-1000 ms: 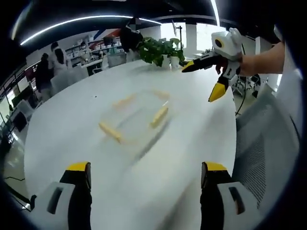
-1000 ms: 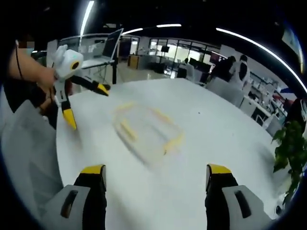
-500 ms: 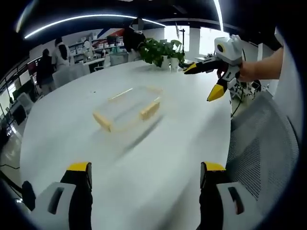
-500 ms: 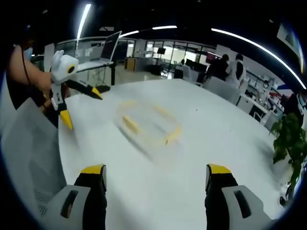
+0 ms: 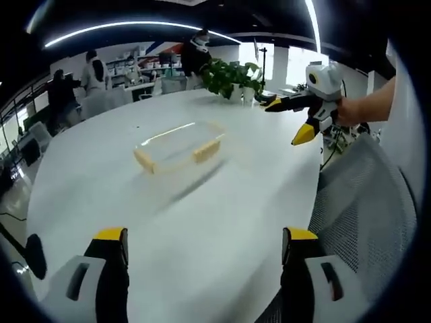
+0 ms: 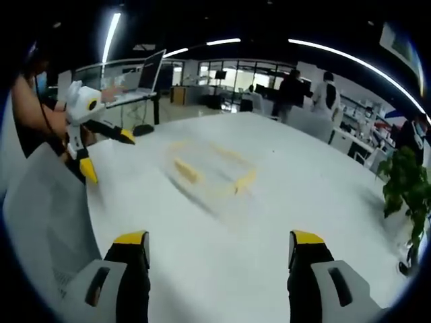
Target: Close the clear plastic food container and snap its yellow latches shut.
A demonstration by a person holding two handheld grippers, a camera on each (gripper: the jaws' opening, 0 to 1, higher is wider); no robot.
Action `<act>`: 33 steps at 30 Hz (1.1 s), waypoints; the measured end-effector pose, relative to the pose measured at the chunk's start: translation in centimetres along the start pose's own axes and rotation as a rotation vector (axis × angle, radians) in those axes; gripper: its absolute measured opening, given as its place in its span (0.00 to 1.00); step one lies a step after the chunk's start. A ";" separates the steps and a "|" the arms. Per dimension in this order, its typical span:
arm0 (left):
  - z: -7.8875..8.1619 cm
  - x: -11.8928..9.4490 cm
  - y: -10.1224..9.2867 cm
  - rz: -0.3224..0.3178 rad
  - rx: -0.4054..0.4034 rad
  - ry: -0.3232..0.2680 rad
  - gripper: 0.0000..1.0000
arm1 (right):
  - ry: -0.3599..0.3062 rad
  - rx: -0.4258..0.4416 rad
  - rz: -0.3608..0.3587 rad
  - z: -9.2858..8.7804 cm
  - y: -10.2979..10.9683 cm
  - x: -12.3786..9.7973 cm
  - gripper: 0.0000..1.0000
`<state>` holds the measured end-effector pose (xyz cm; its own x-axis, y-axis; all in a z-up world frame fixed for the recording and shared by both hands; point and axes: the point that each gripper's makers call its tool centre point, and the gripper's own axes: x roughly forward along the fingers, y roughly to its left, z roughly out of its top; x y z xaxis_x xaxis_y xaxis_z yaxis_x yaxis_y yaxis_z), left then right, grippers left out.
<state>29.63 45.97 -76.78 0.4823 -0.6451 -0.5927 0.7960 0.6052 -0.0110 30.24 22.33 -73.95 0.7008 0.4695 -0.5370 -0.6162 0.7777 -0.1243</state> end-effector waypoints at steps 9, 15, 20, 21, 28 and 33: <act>-1.0 0.0 -1.1 0.008 -0.021 0.000 0.97 | 0.001 0.016 -0.012 -1.3 0.3 -0.9 0.87; -0.9 0.1 -1.1 0.016 -0.023 -0.009 0.98 | 0.001 0.040 -0.020 -2.0 0.4 -1.2 0.87; -0.9 -0.2 -0.8 0.030 -0.047 -0.021 0.99 | -0.007 0.050 -0.033 -2.2 0.4 -1.3 0.87; -0.9 -0.3 -0.9 0.030 -0.051 -0.023 0.99 | -0.005 0.057 -0.033 -2.3 0.4 -1.3 0.87; -0.9 -0.6 -0.4 0.048 -0.083 -0.042 0.99 | -0.005 0.068 -0.028 -2.5 0.6 -1.4 0.87; -0.6 -0.5 -0.8 0.037 -0.071 -0.043 0.99 | -0.003 0.077 -0.029 -2.7 0.6 -1.4 0.86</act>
<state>28.55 46.05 -76.98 0.5277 -0.6401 -0.5584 0.7498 0.6599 -0.0478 27.92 21.02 -75.51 0.7187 0.4477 -0.5319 -0.5667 0.8205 -0.0751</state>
